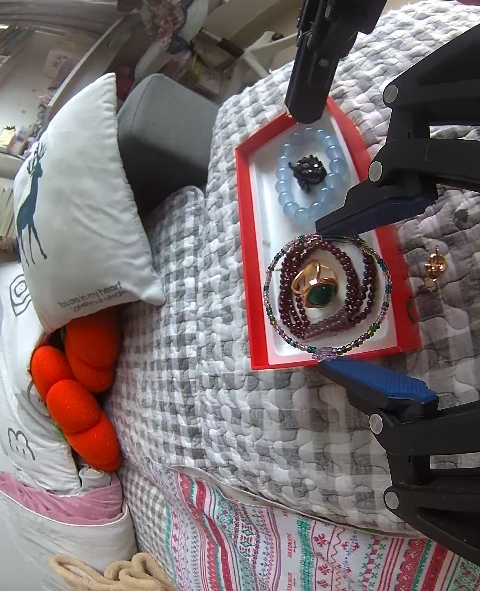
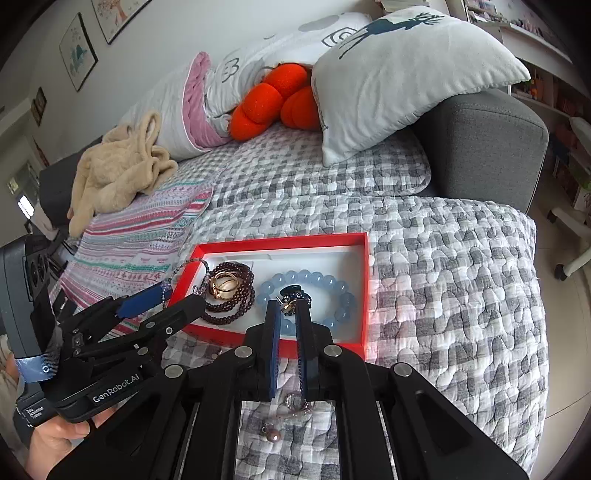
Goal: Organize jewelry
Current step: 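Place the green beaded bracelet in the red box with the left tool while the right tool places the earring, then withdraw both open tools from the box toward the remaining earrings, then grasp the small gold earring with the left tool while the right tool grasps the silver pearl earring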
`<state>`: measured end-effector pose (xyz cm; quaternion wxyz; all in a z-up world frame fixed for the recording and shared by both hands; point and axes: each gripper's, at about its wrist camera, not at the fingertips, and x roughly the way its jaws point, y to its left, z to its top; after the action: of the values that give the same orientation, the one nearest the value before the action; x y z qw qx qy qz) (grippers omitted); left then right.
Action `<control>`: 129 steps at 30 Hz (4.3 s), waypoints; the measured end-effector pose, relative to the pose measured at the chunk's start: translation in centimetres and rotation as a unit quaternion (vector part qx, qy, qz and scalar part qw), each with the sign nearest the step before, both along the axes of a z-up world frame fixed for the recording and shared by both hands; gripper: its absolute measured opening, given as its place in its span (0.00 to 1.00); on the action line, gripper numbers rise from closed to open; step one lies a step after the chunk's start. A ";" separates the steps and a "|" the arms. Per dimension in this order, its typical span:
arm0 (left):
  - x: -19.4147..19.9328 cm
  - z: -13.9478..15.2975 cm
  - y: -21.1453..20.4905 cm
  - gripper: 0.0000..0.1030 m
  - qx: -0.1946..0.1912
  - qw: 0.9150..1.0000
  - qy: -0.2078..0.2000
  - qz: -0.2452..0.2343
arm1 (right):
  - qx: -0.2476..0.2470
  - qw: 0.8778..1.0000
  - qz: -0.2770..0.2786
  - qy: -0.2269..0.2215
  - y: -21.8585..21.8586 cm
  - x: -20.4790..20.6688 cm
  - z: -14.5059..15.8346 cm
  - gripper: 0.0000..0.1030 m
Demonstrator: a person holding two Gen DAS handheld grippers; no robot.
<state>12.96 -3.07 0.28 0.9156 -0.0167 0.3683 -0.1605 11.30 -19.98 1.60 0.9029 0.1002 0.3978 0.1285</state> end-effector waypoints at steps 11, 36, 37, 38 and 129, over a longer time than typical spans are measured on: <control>0.6 -0.6 -1.5 0.62 0.005 1.000 -0.002 -0.014 | -0.006 1.000 -0.009 0.012 -0.8 1.1 -1.2 0.08; -3.1 -0.6 0.8 0.77 0.025 0.998 0.058 0.000 | 0.052 0.997 -0.034 0.034 -2.4 1.5 -1.5 0.36; -3.1 -0.7 1.0 0.77 0.021 0.998 0.064 0.002 | 0.055 0.997 -0.034 0.031 -2.5 1.3 -1.2 0.36; -3.1 -0.9 1.2 0.77 0.017 0.997 0.070 0.006 | 0.053 0.998 -0.032 0.029 -2.5 1.0 -1.0 0.36; -6.0 -4.3 0.5 0.10 0.035 0.993 0.096 -0.059 | -0.056 0.988 -0.004 0.146 0.4 -5.9 -5.7 0.53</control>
<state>6.97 -2.52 -3.99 0.8648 0.0222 0.4605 -0.1990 5.42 -19.55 -4.11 0.8397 0.0688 0.5316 0.0869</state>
